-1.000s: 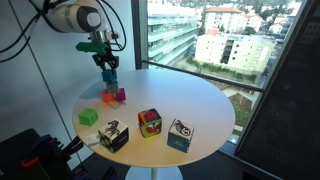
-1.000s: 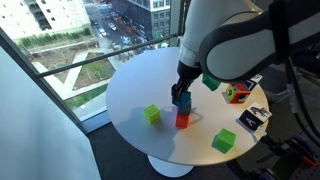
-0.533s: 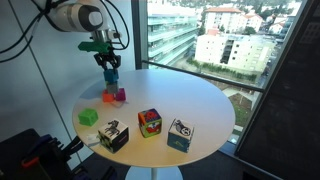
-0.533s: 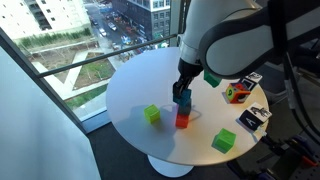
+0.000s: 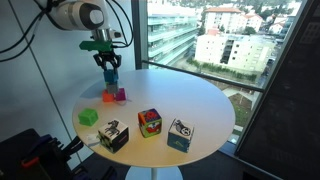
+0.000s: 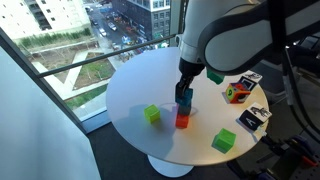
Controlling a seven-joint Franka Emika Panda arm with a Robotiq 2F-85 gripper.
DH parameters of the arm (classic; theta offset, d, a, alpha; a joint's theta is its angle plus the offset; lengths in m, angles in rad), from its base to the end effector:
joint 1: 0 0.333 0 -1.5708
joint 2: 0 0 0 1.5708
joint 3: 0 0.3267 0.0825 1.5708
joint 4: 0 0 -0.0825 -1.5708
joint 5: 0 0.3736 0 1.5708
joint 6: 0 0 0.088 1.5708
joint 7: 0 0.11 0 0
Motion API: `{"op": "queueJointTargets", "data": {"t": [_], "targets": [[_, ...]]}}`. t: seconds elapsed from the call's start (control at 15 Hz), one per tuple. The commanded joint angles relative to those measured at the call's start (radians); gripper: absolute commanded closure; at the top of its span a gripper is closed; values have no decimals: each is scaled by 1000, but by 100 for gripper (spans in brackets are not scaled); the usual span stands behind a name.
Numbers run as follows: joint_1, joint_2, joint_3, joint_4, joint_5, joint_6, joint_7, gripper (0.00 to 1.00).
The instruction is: Pick up the blue block and put it on the gray block
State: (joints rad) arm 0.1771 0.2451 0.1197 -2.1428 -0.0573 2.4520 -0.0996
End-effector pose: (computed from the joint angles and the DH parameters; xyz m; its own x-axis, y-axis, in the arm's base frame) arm 0.5456 0.1653 0.3108 0.9048 0.4209 0.0648 0.4208 -0.9070 0.0168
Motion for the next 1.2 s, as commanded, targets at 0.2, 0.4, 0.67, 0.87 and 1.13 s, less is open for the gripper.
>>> {"op": "queueJointTargets", "data": {"t": [0.2,0.4,0.67,0.87,1.13], "targets": [[-17,21,11,30,-34,-21,-77,70],[-18,26,13,28,-32,-13,-103,70],[-18,26,13,24,-34,-8,-122,70],[-19,25,14,22,-32,-6,-131,70],[-22,25,17,20,-23,-4,-145,70]]}}
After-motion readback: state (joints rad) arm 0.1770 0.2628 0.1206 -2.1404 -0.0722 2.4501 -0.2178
